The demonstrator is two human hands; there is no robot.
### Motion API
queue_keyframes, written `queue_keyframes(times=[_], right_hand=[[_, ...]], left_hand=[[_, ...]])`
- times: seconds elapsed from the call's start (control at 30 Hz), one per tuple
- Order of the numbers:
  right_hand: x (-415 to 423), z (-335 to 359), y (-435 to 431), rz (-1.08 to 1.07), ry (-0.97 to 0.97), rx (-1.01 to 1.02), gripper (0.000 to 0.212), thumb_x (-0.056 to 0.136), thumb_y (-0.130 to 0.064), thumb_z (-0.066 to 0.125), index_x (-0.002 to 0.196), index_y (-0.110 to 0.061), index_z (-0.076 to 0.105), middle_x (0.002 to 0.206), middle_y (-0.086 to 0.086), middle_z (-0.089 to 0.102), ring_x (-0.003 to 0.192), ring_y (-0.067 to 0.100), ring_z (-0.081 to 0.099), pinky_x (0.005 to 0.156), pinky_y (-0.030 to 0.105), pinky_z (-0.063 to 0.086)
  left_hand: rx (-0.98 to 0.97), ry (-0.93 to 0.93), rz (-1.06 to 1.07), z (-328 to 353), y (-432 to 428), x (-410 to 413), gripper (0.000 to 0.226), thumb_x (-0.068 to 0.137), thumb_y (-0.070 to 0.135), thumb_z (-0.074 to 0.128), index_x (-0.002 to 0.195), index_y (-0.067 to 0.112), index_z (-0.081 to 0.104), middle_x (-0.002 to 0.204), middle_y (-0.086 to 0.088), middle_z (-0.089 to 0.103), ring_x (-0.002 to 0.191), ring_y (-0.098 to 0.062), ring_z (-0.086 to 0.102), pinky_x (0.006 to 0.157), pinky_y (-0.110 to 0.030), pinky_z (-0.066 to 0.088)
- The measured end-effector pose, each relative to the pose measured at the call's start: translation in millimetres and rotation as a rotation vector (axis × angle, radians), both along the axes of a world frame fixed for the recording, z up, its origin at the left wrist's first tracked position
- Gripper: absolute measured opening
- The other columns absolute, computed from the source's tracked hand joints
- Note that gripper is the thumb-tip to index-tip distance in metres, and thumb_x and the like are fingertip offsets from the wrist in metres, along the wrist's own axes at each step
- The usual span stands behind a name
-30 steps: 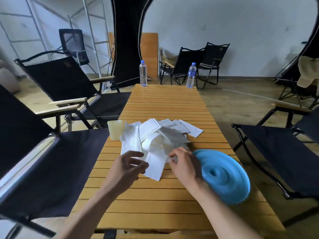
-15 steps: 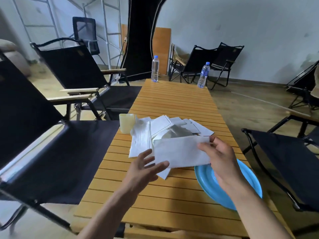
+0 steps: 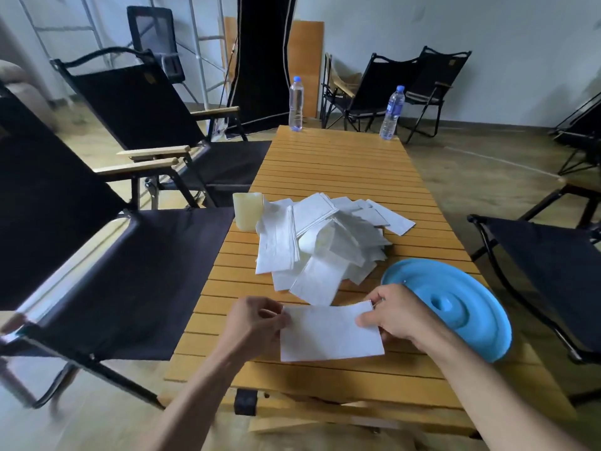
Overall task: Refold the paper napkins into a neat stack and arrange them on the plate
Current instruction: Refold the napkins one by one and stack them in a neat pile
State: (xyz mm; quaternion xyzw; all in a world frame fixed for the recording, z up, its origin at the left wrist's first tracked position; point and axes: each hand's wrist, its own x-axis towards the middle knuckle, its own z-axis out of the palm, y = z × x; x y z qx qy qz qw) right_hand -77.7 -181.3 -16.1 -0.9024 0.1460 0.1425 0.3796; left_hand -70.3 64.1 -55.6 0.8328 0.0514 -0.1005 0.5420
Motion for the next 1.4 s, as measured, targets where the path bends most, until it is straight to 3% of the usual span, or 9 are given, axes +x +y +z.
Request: queue_keyframes(times=[0.2, 0.37, 0.5, 0.63, 0.77, 0.9, 1.03, 1.27, 1.4], right_hand=[[-1, -1, 11, 0.085, 0.050, -0.417, 0.038, 0.065, -0.040, 0.089, 0.088, -0.018, 0.070, 0.080, 0.001, 0.074, 0.081, 0.020, 0.072, 0.077, 0.038, 0.059], [6, 2, 10, 0.120, 0.109, -0.548, 0.048, 0.060, -0.049, 0.090, 0.094, -0.022, 0.068, 0.087, -0.004, 0.069, 0.082, 0.018, 0.068, 0.073, 0.034, 0.057], [18, -4, 14, 0.059, -0.129, -0.209, 0.027, 0.078, -0.044, 0.081, 0.094, -0.031, 0.064, 0.092, -0.014, 0.064, 0.085, 0.006, 0.061, 0.068, 0.024, 0.049], [32, -10, 33, -0.020, -0.076, 0.272, 0.020, 0.092, -0.023, 0.069, 0.110, -0.033, 0.066, 0.113, -0.006, 0.064, 0.093, 0.003, 0.060, 0.067, 0.016, 0.045], [35, -9, 38, -0.191, -0.087, 0.482, 0.029, 0.092, -0.014, 0.070, 0.120, -0.017, 0.069, 0.110, -0.006, 0.067, 0.088, 0.004, 0.056, 0.078, 0.023, 0.048], [19, 10, 41, -0.275, -0.086, 0.889, 0.016, 0.090, -0.010, 0.071, 0.106, -0.007, 0.074, 0.108, 0.013, 0.076, 0.081, 0.012, 0.070, 0.055, 0.020, 0.048], [-5, 18, 38, -0.119, -0.039, 1.002, 0.020, 0.088, -0.017, 0.072, 0.106, -0.012, 0.079, 0.107, 0.008, 0.077, 0.090, 0.017, 0.074, 0.064, 0.023, 0.053], [1, 15, 8, -0.136, -0.038, 0.660, 0.039, 0.086, -0.039, 0.074, 0.114, -0.013, 0.067, 0.104, 0.004, 0.078, 0.094, 0.020, 0.075, 0.072, 0.031, 0.054], [10, 12, -3, -0.005, 0.090, 0.815, 0.067, 0.079, -0.049, 0.077, 0.135, -0.019, 0.056, 0.127, 0.006, 0.068, 0.112, 0.022, 0.069, 0.093, 0.041, 0.057]], left_hand=[[0.382, -0.075, 0.011, -14, 0, 4, 0.015, 0.080, 0.036, 0.081, 0.079, 0.033, 0.066, 0.075, 0.014, 0.070, 0.069, -0.006, 0.067, 0.061, -0.030, 0.061], [0.421, -0.096, 0.016, -18, 4, 8, 0.024, 0.077, 0.039, 0.084, 0.089, 0.033, 0.064, 0.077, 0.015, 0.068, 0.068, -0.004, 0.066, 0.059, -0.025, 0.060], [0.433, -0.107, 0.050, -16, 9, 9, 0.028, 0.077, 0.047, 0.081, 0.092, 0.033, 0.062, 0.076, 0.017, 0.065, 0.068, -0.002, 0.064, 0.058, -0.023, 0.059], [0.441, -0.141, 0.068, -5, 10, 6, 0.029, 0.080, 0.051, 0.077, 0.095, 0.035, 0.058, 0.079, 0.019, 0.063, 0.069, -0.001, 0.063, 0.053, -0.017, 0.050], [0.152, -0.054, 0.016, 5, -1, 0, 0.037, 0.083, 0.050, 0.073, 0.110, 0.027, 0.063, 0.096, 0.014, 0.069, 0.079, -0.002, 0.067, 0.057, -0.014, 0.048], [-0.367, 0.224, 0.125, 23, -17, -7, 0.075, 0.078, 0.057, 0.072, 0.136, 0.015, 0.050, 0.113, -0.005, 0.068, 0.095, -0.013, 0.071, 0.058, -0.022, 0.057], [-0.769, 0.395, 0.226, 30, -22, -6, 0.059, 0.065, 0.046, 0.083, 0.110, 0.014, 0.063, 0.120, -0.023, 0.063, 0.097, -0.030, 0.070, 0.073, -0.038, 0.060], [-0.626, 0.153, 0.110, 41, -10, -6, 0.039, 0.070, 0.017, 0.085, 0.108, 0.016, 0.076, 0.101, -0.008, 0.077, 0.080, -0.024, 0.074, 0.061, -0.029, 0.057], [-0.735, 0.285, -0.150, 52, -9, -8, 0.032, 0.076, 0.011, 0.080, 0.108, 0.014, 0.078, 0.112, -0.013, 0.075, 0.096, -0.029, 0.074, 0.071, -0.031, 0.060]])
